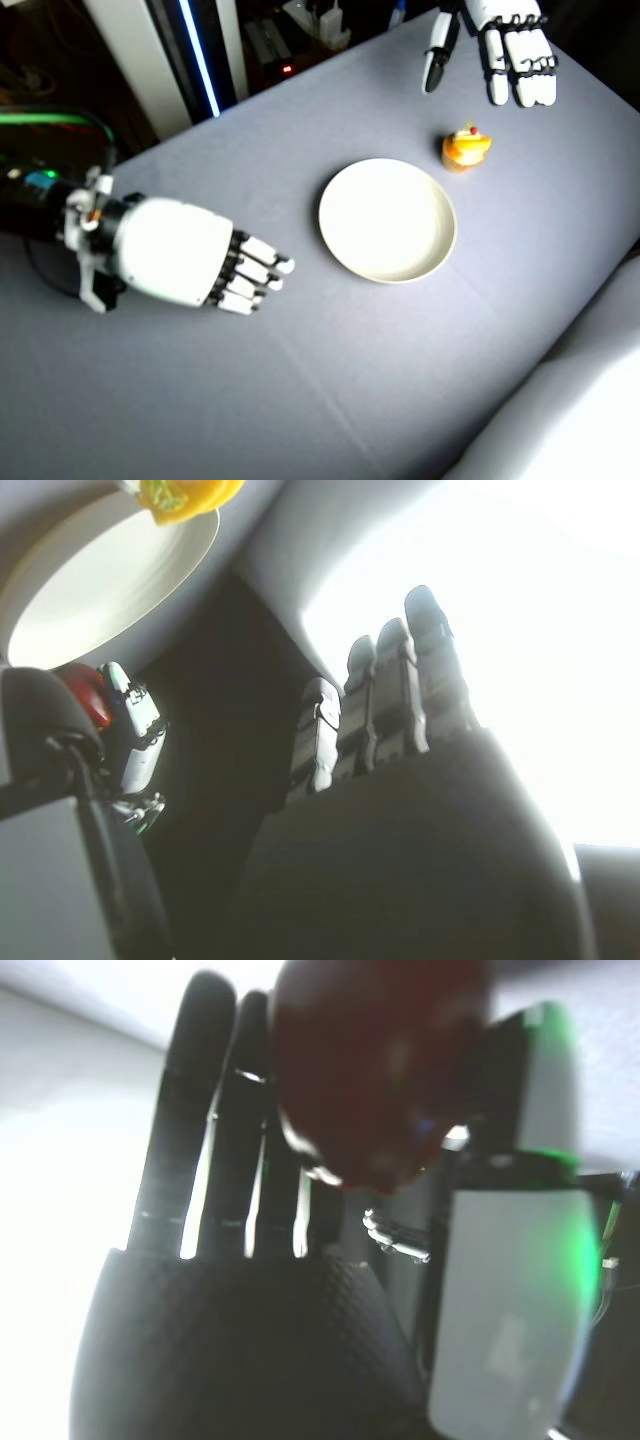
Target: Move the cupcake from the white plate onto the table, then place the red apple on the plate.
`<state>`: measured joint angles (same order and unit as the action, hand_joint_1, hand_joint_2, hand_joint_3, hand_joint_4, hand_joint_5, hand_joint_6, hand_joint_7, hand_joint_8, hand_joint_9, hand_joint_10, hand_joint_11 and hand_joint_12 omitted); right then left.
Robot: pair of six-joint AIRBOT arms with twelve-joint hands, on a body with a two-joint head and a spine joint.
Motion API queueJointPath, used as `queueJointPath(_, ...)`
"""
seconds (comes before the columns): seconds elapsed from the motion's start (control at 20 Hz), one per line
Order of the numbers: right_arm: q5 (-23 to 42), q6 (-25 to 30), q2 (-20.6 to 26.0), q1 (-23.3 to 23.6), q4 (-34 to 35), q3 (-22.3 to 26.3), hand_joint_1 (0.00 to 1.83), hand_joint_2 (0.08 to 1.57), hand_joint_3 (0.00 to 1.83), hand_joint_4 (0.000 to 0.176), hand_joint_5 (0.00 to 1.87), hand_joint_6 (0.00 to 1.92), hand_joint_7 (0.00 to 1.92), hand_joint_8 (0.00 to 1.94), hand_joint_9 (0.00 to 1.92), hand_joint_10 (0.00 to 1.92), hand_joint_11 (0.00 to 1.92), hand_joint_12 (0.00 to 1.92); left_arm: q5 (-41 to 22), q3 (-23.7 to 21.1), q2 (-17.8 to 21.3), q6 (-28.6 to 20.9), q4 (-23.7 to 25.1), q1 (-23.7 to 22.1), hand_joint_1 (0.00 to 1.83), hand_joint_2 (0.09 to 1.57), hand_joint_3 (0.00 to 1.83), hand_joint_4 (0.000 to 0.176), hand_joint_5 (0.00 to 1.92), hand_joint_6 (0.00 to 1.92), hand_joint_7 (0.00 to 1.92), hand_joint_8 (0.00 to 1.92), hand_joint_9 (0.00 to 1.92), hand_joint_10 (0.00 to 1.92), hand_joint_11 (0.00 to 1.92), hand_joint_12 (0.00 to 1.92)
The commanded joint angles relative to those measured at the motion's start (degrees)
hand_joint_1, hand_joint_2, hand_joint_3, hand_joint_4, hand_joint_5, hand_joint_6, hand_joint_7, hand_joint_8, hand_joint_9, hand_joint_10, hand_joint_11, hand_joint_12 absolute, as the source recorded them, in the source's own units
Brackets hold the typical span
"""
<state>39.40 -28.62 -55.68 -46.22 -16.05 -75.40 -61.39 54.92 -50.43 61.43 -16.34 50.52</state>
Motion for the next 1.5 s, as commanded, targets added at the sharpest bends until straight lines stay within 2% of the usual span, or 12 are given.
queueJointPath(0.0, 7.72, 0.08, 0.12, 1.90, 1.78, -0.36, 1.50, 1.10, 0.00, 0.000, 1.02, 0.79, 0.91, 1.12, 0.97, 1.17, 0.72, 1.44, -7.68, -0.09, 0.59, -0.33, 0.58, -0.10, 0.87, 0.91, 0.00, 0.176, 0.00, 0.00, 0.00, 0.00, 0.00, 0.00, 0.00, 0.10)
queueJointPath(0.1, 11.00, 0.08, -1.05, 4.97, 1.62, -0.38, 1.37, 1.24, 0.00, 0.000, 0.86, 0.98, 0.59, 1.60, 0.68, 1.57, 0.67, 1.61, -8.07, -0.15, 0.65, -0.62, 0.65, -0.03, 0.87, 0.92, 0.00, 0.176, 0.02, 0.00, 0.04, 0.00, 0.00, 0.00, 0.00, 0.19)
queueJointPath(0.15, 12.46, 0.07, -1.98, 6.69, 1.39, -0.53, 1.36, 1.19, 0.00, 0.000, 1.00, 0.73, 0.70, 1.45, 0.75, 1.54, 0.67, 1.62, -8.35, -0.16, 0.65, -0.78, 0.70, 0.01, 0.87, 0.93, 0.00, 0.176, 0.02, 0.00, 0.04, 0.00, 0.00, 0.00, 0.00, 0.21)
queueJointPath(0.3, 13.49, 0.09, -6.57, 12.97, -0.97, -2.34, 1.25, 1.11, 0.00, 0.000, 1.08, 0.69, 0.94, 1.23, 0.86, 1.15, 0.61, 1.50, -8.89, -0.31, 0.67, -0.90, 1.13, 0.05, 0.88, 0.93, 0.00, 0.176, 0.02, 0.00, 0.05, 0.01, 0.00, 0.00, 0.00, 0.14)
queueJointPath(0.5, 6.63, 7.07, -16.55, 19.59, -10.20, -9.18, 1.38, 1.07, 0.00, 0.000, 1.07, 0.92, 1.10, 0.68, 0.93, 1.11, 0.71, 1.05, -9.64, -0.56, 0.75, -0.94, 1.84, -0.09, 0.82, 0.91, 0.00, 0.176, 0.00, 0.00, 0.04, 0.01, 0.00, 0.00, 0.03, 0.02)
queueJointPath(0.7, -0.21, 8.37, -21.77, 21.53, -16.29, -12.55, 1.39, 1.07, 0.00, 0.000, 0.98, 0.79, 1.11, 0.77, 1.02, 1.13, 0.73, 1.14, -9.75, -0.47, 0.71, -0.94, 2.28, -0.46, 0.77, 0.87, 0.00, 0.176, 0.00, 0.00, 0.03, 0.00, 0.04, 0.01, 0.00, 0.01)
queueJointPath(0.75, -1.42, 8.37, -22.34, 21.74, -17.33, -12.77, 1.36, 1.08, 0.01, 0.000, 0.83, 0.31, 1.03, 0.93, 0.88, 0.67, 0.65, 1.09, -9.66, -0.39, 0.62, -0.93, 2.30, -0.54, 0.75, 0.87, 0.00, 0.176, 0.00, 0.00, 0.03, 0.00, 0.05, 0.01, 0.00, 0.01)
queueJointPath(0.8, -2.13, 8.37, -22.92, 21.84, -17.62, -13.10, 1.15, 1.00, 0.00, 0.012, 0.66, 0.08, 0.76, 0.35, 0.77, 0.36, 0.50, 1.06, -9.47, -0.22, 0.38, -0.94, 2.21, -0.57, 0.73, 0.87, 0.00, 0.176, 0.00, 0.00, 0.03, 0.00, 0.05, 0.01, 0.01, 0.01)
queueJointPath(0.85, -2.42, 8.37, -23.14, 21.84, -17.67, -13.30, 1.04, 0.93, 0.00, 0.087, 0.48, 0.02, 0.56, 0.09, 0.68, 0.15, 0.37, 1.04, -9.29, -0.10, 0.20, -0.94, 2.08, -0.59, 0.72, 0.87, 0.00, 0.176, 0.00, 0.00, 0.04, 0.00, 0.06, 0.01, 0.03, 0.02)
queueJointPath(1.05, -3.82, 8.37, -23.78, 21.89, -18.39, -13.73, 0.91, 0.92, 0.00, 0.154, 0.18, 0.00, 0.28, 0.00, 0.37, 0.00, 0.01, 1.00, -8.90, 0.12, -0.36, -0.99, 1.99, -0.74, 0.77, 0.89, 0.00, 0.176, 0.00, 0.00, 0.02, 0.00, 0.04, 0.00, 0.04, 0.03)
queueJointPath(1.3, -4.44, 8.37, -23.82, 21.89, -18.60, -13.66, 0.90, 0.85, 0.00, 0.171, 0.13, 0.00, 0.18, 0.00, 0.31, 0.00, 0.01, 1.04, -9.24, 0.09, -0.37, -1.09, 2.00, -0.86, 0.75, 0.88, 0.00, 0.172, 0.00, 0.00, 0.04, 0.01, 0.05, 0.00, 0.07, 0.04)
queueJointPath(1.45, -3.19, 8.38, -23.50, 21.89, -17.86, -11.92, 0.76, 0.89, 0.00, 0.176, 0.00, 0.00, 0.00, 0.00, 0.02, 0.00, 0.00, 0.53, -9.90, -0.22, -0.17, -1.35, 1.90, -0.58, 0.75, 0.88, 0.00, 0.176, 0.00, 0.00, 0.04, 0.00, 0.04, 0.00, 0.02, 0.02)
